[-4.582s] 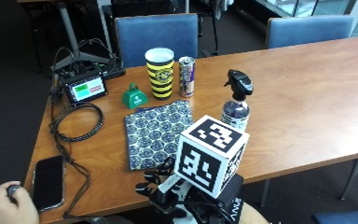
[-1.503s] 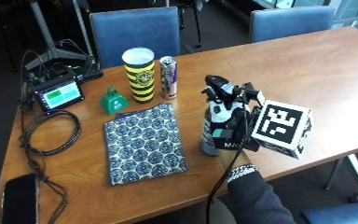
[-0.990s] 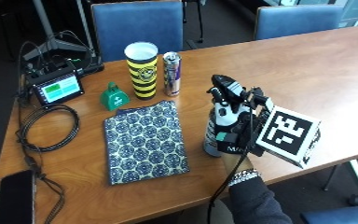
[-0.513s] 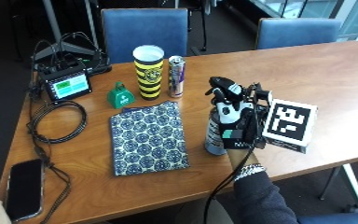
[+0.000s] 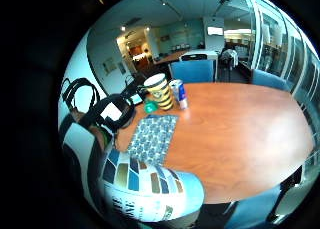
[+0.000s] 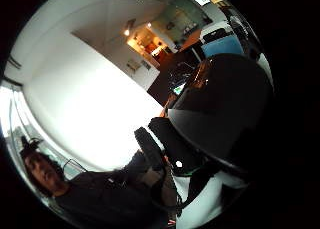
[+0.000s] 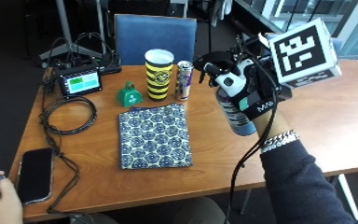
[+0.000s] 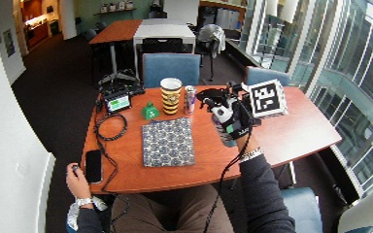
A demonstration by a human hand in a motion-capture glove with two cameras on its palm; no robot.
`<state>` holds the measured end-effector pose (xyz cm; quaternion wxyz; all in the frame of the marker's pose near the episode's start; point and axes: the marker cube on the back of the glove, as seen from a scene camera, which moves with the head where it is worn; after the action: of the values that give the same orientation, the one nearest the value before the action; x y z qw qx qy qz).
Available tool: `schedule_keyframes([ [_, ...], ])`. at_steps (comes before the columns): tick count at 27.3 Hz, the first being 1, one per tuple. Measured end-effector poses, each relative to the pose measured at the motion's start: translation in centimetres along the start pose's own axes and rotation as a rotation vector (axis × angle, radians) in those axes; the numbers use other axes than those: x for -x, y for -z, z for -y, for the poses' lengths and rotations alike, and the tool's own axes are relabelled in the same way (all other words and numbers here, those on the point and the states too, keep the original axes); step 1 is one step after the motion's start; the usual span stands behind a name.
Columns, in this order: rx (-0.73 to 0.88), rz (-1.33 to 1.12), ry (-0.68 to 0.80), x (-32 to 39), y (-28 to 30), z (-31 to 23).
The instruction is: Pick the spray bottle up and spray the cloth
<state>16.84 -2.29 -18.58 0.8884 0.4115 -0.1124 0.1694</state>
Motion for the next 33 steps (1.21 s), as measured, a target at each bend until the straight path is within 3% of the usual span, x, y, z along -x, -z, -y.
schedule_keyframes([
  [8, 0.342, -0.227, 0.146, 2.0, -1.5, 1.6],
  [17, 0.691, -0.519, 0.203, 3.0, -5.3, 1.5],
  [26, 0.962, -0.777, 0.192, 0.8, -11.9, -2.2],
  [33, 1.069, -0.874, 0.214, -0.5, -14.8, -5.1],
])
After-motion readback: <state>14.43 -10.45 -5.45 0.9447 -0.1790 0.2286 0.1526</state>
